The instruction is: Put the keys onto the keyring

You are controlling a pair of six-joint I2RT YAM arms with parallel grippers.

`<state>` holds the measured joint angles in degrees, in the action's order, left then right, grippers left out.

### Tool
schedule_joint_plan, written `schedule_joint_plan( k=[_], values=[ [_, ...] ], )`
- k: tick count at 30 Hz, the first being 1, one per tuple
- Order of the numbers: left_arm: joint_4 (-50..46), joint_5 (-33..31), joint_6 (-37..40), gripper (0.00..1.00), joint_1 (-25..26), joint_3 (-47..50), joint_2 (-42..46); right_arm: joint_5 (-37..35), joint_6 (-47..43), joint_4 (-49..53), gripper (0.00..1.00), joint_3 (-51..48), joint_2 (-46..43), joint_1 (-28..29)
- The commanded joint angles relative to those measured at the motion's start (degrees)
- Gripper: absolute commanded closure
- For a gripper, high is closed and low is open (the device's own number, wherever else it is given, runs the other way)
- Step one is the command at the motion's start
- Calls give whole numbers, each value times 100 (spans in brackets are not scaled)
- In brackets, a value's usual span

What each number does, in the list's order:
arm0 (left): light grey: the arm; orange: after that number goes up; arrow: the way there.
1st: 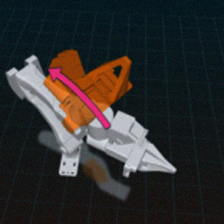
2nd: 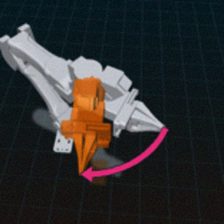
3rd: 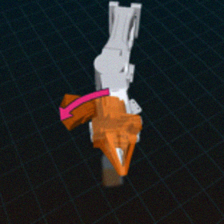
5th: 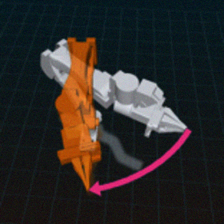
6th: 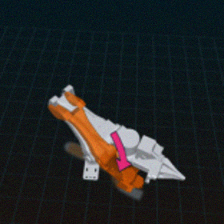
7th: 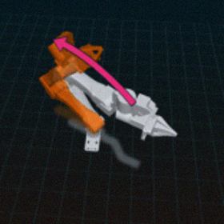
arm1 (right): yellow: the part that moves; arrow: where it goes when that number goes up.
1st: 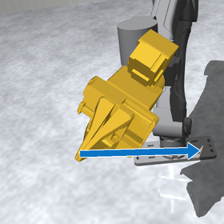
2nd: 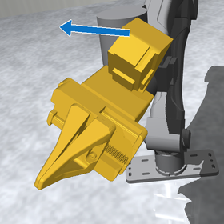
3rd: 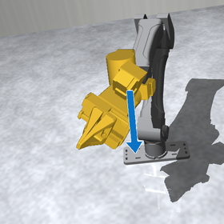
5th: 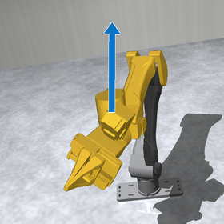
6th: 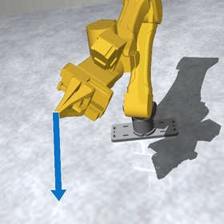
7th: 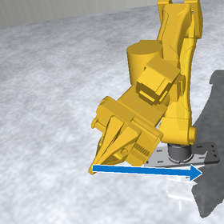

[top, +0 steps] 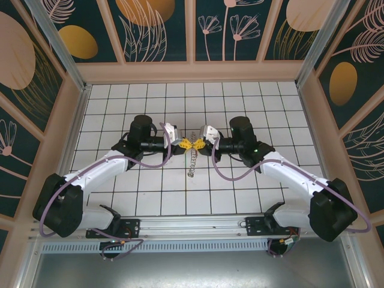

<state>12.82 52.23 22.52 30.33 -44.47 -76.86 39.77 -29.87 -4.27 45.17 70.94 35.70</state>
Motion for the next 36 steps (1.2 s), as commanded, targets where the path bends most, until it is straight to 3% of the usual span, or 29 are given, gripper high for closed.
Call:
schedule_joint_plan(
  k=[1,6,13,18,19,24,31,36],
  values=[
    [-365,46,398,92,21,-206,10,-186,-231,345,100,366,104,33],
    [-1220,-10,944,87,33,-510,-211,-288,-414,843,100,668,238,58],
    [-1691,-77,1219,87,68,-751,-386,-532,-493,1439,100,1079,440,163],
    [-1701,-115,1174,92,77,-849,-432,-1015,-610,2002,100,1430,663,334],
    [-1670,-112,1131,99,77,-865,-442,-1039,-600,2059,100,1472,683,351],
    [-1091,-105,679,100,78,-664,-282,-871,-560,1649,95,1125,429,309],
    [264,426,-99,100,74,-194,-14,276,-85,638,88,344,80,-257],
    [901,720,-449,100,76,-32,5,625,73,318,85,127,54,-402]
  ],
)
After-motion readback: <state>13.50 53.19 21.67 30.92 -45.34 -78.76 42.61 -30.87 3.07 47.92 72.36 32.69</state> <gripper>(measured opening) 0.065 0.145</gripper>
